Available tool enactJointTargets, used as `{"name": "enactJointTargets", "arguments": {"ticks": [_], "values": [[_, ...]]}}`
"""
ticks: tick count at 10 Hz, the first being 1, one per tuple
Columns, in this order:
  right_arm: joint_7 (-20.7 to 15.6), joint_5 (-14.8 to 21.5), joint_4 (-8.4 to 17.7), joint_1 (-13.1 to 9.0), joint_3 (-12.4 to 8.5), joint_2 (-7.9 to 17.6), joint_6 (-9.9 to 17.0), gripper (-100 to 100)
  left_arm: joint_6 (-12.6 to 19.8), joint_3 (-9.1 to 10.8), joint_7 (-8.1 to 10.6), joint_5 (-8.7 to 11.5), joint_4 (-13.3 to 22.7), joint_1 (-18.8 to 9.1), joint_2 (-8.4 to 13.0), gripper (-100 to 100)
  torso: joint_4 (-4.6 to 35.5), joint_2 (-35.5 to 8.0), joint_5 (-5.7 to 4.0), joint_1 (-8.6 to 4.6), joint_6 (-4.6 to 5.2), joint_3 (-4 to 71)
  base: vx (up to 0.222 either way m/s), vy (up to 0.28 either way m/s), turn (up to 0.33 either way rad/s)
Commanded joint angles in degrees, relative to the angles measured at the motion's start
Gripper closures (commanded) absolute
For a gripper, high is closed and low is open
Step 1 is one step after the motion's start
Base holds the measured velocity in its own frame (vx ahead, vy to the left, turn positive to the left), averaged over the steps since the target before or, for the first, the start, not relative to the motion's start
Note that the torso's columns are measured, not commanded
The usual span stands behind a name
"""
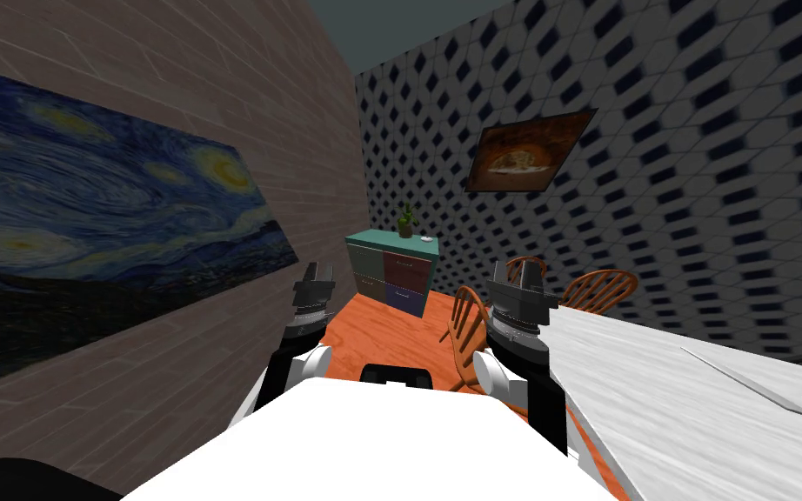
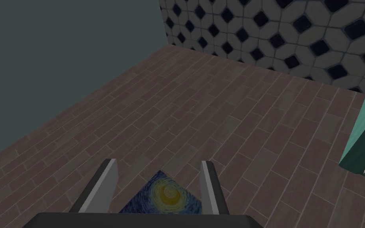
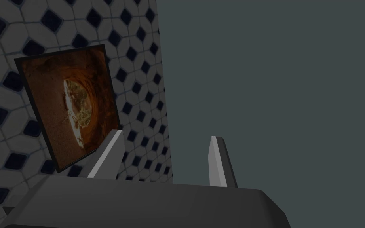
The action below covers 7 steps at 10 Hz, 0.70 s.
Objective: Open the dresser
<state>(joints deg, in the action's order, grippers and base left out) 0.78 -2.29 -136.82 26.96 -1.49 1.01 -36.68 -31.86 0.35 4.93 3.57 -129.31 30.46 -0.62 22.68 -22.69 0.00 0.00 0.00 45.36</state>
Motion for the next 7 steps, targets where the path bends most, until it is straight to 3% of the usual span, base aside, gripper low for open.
{"name": "enactJointTargets", "arguments": {"ticks": [1,3,4,7], "values": [[0.00,0.00,0.00,0.00,0.00,0.00,0.00,0,0.00,0.00,0.00,0.00,0.00,0.00,0.00,0,4.23,-4.24,0.00,0.00,0.00,8.45,0.000,0.000,0.000],[0.00,0.00,0.00,0.00,0.00,0.00,0.00,0,0.00,0.00,0.00,0.00,0.00,0.00,0.00,0,12.69,-12.70,0.00,0.00,0.00,25.37,0.000,0.000,0.000],[0.00,0.00,0.00,0.00,0.00,0.00,0.00,0,0.18,0.02,-0.08,0.04,0.30,-0.36,1.61,-100,16.92,-16.93,0.00,0.00,0.00,33.83,0.016,-0.001,-0.014],[0.00,0.00,0.02,0.01,0.00,0.00,0.00,0,0.88,0.09,-0.38,0.20,1.46,-1.78,5.06,-100,19.51,-19.46,0.01,0.04,0.00,39.19,0.034,0.011,-0.029]]}}
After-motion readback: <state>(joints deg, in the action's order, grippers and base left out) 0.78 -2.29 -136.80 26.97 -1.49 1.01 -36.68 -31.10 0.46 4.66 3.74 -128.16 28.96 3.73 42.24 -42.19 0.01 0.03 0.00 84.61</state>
